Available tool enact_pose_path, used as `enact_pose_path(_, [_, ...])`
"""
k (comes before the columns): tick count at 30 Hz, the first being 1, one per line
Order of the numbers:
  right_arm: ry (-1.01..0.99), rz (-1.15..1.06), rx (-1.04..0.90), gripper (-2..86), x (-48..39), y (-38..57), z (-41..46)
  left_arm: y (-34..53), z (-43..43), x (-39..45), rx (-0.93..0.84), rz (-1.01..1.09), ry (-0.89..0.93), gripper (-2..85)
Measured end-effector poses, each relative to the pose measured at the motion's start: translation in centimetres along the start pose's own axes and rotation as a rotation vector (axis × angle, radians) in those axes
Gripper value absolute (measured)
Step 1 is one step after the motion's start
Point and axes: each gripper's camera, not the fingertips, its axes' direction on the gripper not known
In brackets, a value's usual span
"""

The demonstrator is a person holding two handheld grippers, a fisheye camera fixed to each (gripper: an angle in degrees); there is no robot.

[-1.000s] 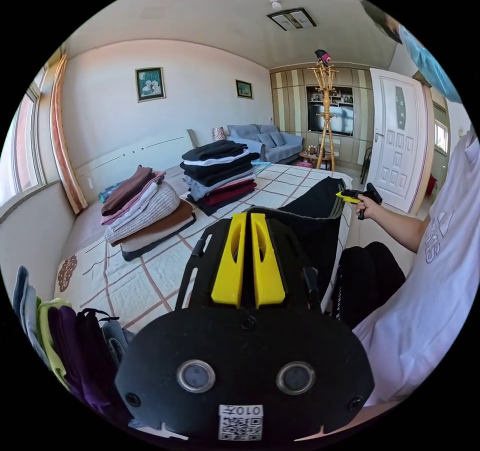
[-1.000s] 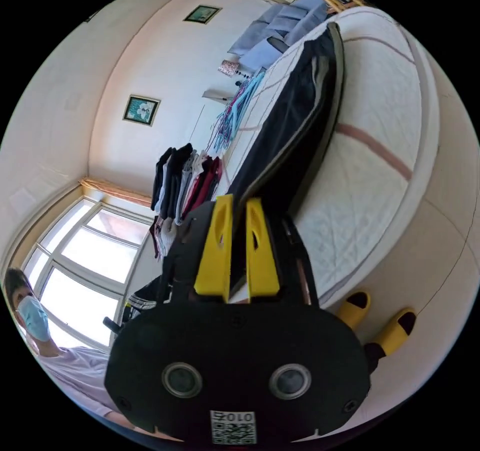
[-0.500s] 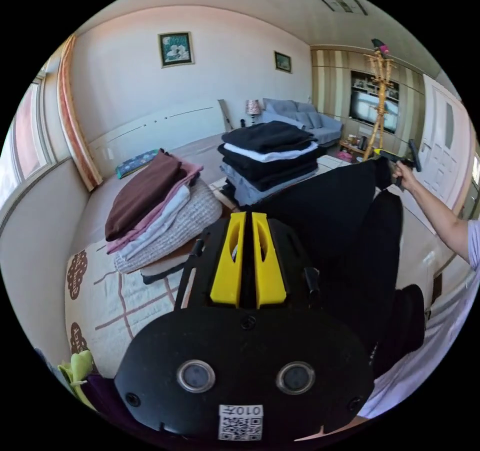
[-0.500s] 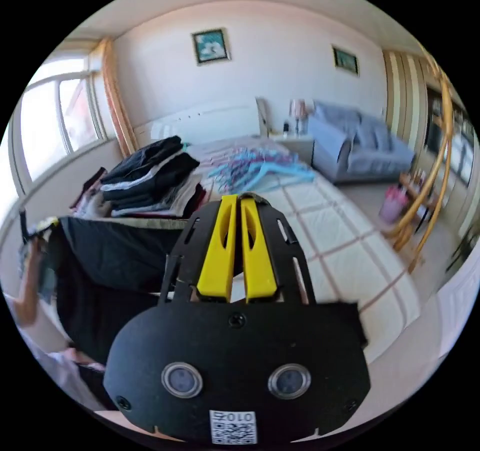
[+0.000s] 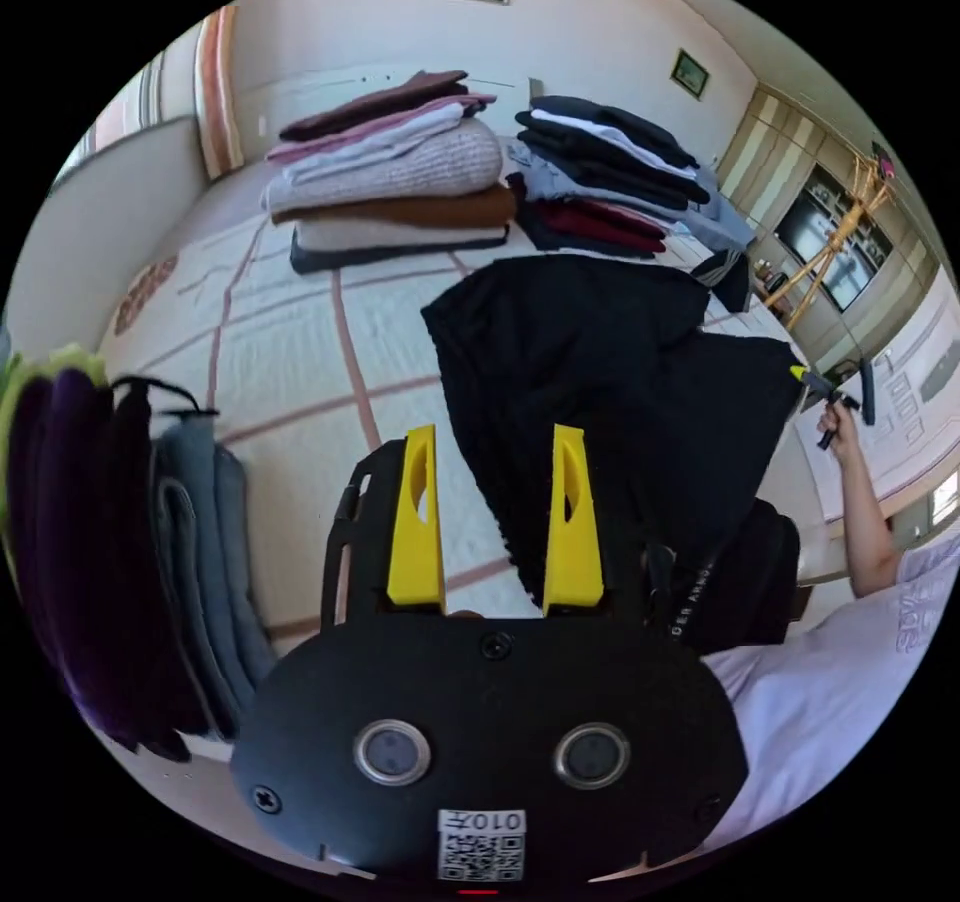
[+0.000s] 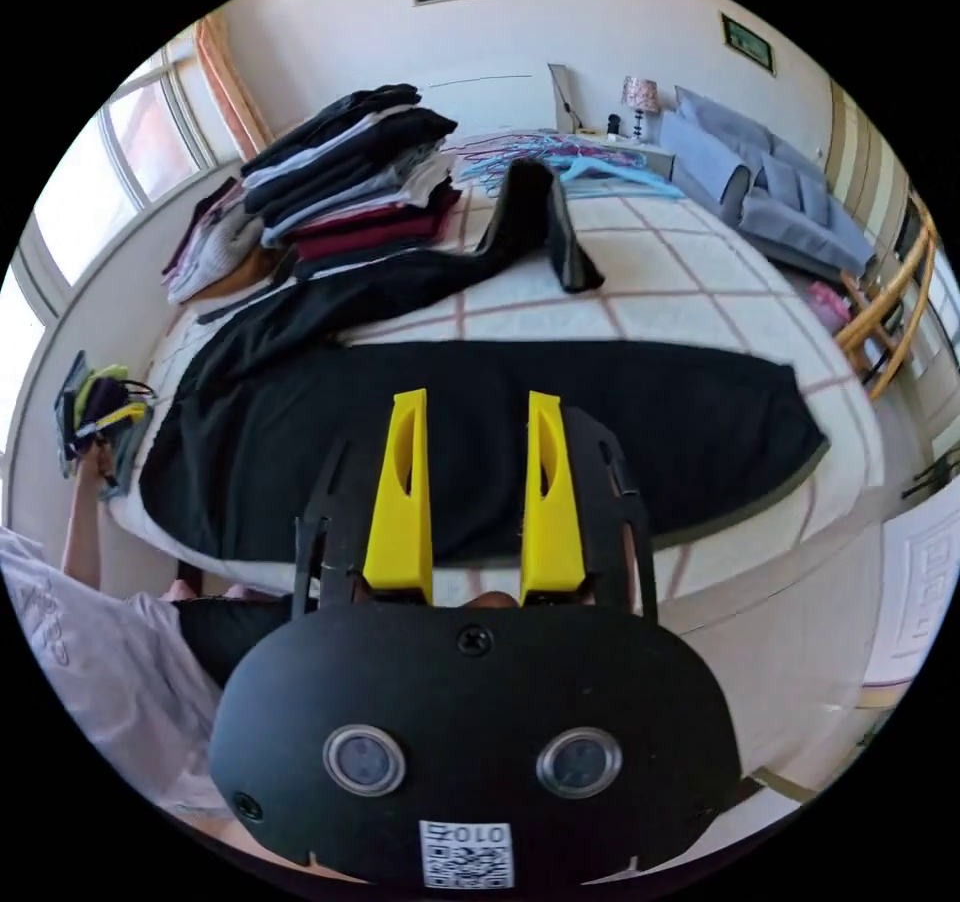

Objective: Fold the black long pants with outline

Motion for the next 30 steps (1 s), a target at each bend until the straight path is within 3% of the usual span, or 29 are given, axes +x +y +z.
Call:
enact_pose_path(5, [-0.118,-0.051,0.033,15.3,-7.2,8.1,0.3,5.2,0.7,-1.2,-0.085,-0.124,0.147,16.3])
enact_pose_path(11, [-0.233,-0.347,0.006,16.1,-18.7,10.5,-0.1,6.3,0.8,-1.8,-0.095,-0.181,0.196,15.5])
enact_pose_path(15, [-0.159,-0.498,-0.077,15.8,-24.8,10.7,1.5,5.9,0.2,-2.5,-0.072,-0.180,0.237,13.9])
enact_pose_path(24, [0.026,-0.685,-0.094,13.4,-32.8,10.0,4.2,4.0,-3.0,-6.0,0.166,-0.194,0.506,7.7])
enact_pose_path(27, [0.080,-0.631,-0.032,7.2,-32.7,8.4,3.6,3.3,-5.3,-7.3,0.211,-0.165,0.479,6.2])
enact_pose_path(30, [-0.030,-0.615,0.036,5.1,-32.4,6.9,1.4,4.2,-7.7,-8.3,0.229,-0.165,0.395,5.1])
